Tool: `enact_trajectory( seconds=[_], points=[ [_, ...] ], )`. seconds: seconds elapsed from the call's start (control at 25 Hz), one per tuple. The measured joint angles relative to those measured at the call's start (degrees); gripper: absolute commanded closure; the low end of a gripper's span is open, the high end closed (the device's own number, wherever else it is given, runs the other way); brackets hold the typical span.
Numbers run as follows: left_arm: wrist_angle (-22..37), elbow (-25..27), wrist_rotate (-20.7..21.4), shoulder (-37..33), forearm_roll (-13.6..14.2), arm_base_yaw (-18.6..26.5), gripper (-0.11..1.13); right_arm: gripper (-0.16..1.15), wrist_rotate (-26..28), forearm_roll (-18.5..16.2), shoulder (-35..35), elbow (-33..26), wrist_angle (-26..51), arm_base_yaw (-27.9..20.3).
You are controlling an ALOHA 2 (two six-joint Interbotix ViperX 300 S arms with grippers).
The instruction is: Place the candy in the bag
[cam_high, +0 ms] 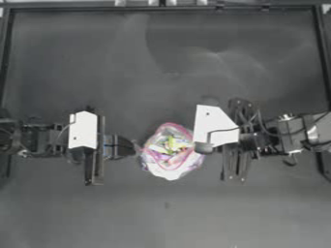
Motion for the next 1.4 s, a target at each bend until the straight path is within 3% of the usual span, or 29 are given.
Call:
enact_trajectory(
  seconds=[0.64, 0.88, 1.4],
  points=[
    [-0.09, -1.93, 0.26, 5.01, 0.26, -0.09, 0.93, 0.93, 1.23, -0.09, 2.11, 2.11, -3.69, -0.35],
    [-0.18, -2.37, 3.34, 6.06, 0.26, -0.09, 0.93, 0.93, 1.41, -0.09, 3.25, 2.9, -6.06, -0.79],
    [-1.32, -2.81, 4.04, 9.05, 0.18, -0.18, 0.93, 0.93, 2.29, -0.09, 4.48, 4.31, -9.05, -1.67]
  ],
)
